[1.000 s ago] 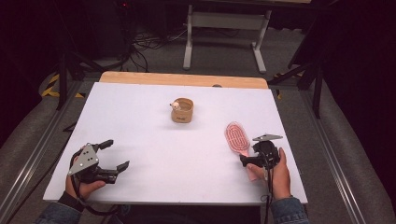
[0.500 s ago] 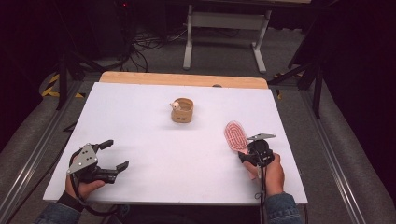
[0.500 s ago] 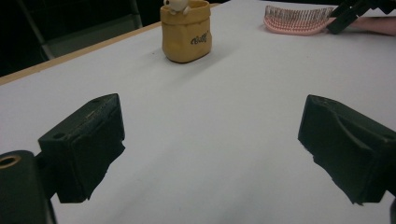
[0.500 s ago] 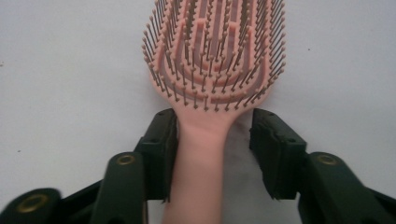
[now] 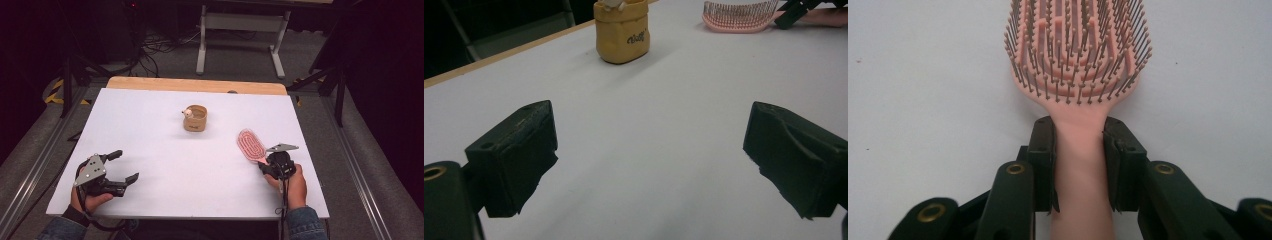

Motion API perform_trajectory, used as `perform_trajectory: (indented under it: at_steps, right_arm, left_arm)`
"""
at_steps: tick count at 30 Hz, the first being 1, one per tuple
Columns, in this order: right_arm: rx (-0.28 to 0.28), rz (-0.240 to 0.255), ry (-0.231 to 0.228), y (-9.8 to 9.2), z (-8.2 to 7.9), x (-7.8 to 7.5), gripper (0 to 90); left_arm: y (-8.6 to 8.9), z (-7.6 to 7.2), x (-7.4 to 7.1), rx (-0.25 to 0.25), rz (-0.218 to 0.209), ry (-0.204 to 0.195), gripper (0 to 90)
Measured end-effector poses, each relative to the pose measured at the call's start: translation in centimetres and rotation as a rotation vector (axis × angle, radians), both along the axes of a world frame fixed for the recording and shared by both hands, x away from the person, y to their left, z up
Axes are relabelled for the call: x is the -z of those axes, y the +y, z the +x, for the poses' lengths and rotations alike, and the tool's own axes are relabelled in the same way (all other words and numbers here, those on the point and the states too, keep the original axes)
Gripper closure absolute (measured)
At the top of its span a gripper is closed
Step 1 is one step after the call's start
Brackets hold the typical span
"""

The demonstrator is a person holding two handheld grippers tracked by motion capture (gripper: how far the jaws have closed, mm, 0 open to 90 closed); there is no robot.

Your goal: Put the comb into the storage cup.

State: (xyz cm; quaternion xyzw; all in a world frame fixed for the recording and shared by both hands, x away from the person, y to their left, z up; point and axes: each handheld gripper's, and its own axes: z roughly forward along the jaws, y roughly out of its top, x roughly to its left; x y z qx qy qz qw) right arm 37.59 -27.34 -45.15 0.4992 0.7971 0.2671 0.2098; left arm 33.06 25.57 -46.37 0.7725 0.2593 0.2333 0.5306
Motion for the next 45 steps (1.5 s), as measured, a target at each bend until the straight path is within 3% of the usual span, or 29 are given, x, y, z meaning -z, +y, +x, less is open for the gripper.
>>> perform_trajectory:
  at_steps: [10, 12, 13, 14, 22, 27, 32, 45]
  right_arm:
    - [-0.006, -0.004, -0.087, 0.1, -0.6, -0.3, 69.4]
    - [-0.018, 0.002, -0.129, 0.1, -0.8, -0.6, 69.4]
    - [-0.018, 0.002, -0.129, 0.1, -0.8, -0.6, 69.4]
    - [-0.014, 0.010, -0.172, 0.1, -1.0, -0.9, 69.4]
    - [-0.017, 0.065, -0.292, -0.3, -1.9, -2.2, 69.4]
    - [0.009, 0.075, -0.364, -0.4, -2.5, -3.2, 69.4]
    - [0.027, 0.110, -0.417, -0.5, -3.0, -3.7, 69.4]
    - [-0.021, 0.130, -0.510, 1.0, -4.0, -4.2, 69.4]
  left_arm:
    - [0.0, 0.1, 0.1, -0.003, -0.006, 0.002, 8.0]
    - [0.1, 0.2, 0.1, -0.005, -0.009, 0.006, 8.0]
    - [0.1, 0.2, 0.1, -0.005, -0.009, 0.006, 8.0]
    - [0.2, 0.2, 0.1, -0.005, -0.006, 0.006, 8.0]
    - [0.2, 0.2, 0.0, 0.002, -0.005, 0.011, 8.2]
    - [0.1, 0.2, 0.1, 0.005, -0.003, 0.010, 8.2]
    - [0.2, 0.2, 0.0, 0.006, -0.006, 0.010, 7.9]
    - [0.1, 0.2, 0.0, 0.009, -0.007, 0.011, 7.1]
